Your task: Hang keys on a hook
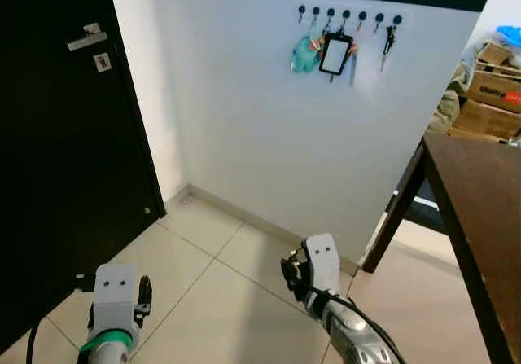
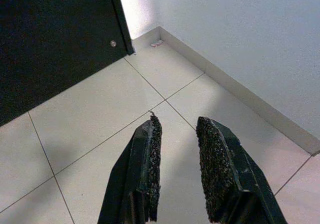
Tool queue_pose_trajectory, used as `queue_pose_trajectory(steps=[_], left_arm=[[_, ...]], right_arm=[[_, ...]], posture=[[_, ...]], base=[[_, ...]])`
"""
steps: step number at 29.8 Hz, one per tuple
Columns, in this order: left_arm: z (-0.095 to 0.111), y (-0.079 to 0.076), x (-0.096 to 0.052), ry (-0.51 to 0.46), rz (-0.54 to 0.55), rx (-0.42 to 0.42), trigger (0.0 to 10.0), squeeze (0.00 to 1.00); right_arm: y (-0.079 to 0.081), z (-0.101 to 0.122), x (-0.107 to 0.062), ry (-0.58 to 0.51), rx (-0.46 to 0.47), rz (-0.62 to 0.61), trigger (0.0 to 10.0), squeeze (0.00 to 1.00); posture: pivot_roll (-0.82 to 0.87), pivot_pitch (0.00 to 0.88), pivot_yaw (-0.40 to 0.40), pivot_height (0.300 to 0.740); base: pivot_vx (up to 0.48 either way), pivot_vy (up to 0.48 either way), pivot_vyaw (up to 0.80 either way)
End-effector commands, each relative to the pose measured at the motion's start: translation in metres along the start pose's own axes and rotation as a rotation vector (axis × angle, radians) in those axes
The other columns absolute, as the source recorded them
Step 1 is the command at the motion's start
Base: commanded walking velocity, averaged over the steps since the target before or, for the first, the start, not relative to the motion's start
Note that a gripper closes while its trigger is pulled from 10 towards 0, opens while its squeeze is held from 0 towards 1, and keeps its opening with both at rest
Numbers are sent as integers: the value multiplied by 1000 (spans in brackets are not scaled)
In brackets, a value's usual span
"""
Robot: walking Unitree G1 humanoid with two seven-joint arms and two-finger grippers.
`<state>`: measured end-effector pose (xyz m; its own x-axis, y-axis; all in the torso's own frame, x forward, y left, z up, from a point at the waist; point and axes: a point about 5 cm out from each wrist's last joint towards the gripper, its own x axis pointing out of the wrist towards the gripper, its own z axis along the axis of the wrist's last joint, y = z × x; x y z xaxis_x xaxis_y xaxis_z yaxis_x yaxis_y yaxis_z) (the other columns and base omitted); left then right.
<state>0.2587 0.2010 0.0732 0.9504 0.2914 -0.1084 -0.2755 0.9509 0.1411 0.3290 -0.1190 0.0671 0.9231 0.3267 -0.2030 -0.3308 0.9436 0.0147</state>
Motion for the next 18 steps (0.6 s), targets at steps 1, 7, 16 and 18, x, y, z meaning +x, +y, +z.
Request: queue_pose_trajectory(steps=[1, 7, 16, 18], left_arm=[[-11, 8, -4, 37, 38, 15, 10000, 0], [-17, 11, -6, 47, 59, 10, 10000, 0], [-16, -1, -8, 40, 43, 8, 10000, 0], [-18, -1, -8, 44, 46, 15, 10000, 0]], right_arm=[[7, 0, 2, -1, -6, 29, 10000, 0], [12, -2, 2, 7, -23, 51, 10000, 0], [6, -12, -1, 38, -1, 53, 10000, 0], [5, -13, -1, 46, 2, 57, 10000, 0]], posture=[[-116, 0, 74, 740], [-122, 3, 68, 740], [-93, 0, -5, 740], [-92, 0, -9, 740]], base=[[0, 0, 0], [0, 0, 0], [0, 0, 0], [0, 0, 0]])
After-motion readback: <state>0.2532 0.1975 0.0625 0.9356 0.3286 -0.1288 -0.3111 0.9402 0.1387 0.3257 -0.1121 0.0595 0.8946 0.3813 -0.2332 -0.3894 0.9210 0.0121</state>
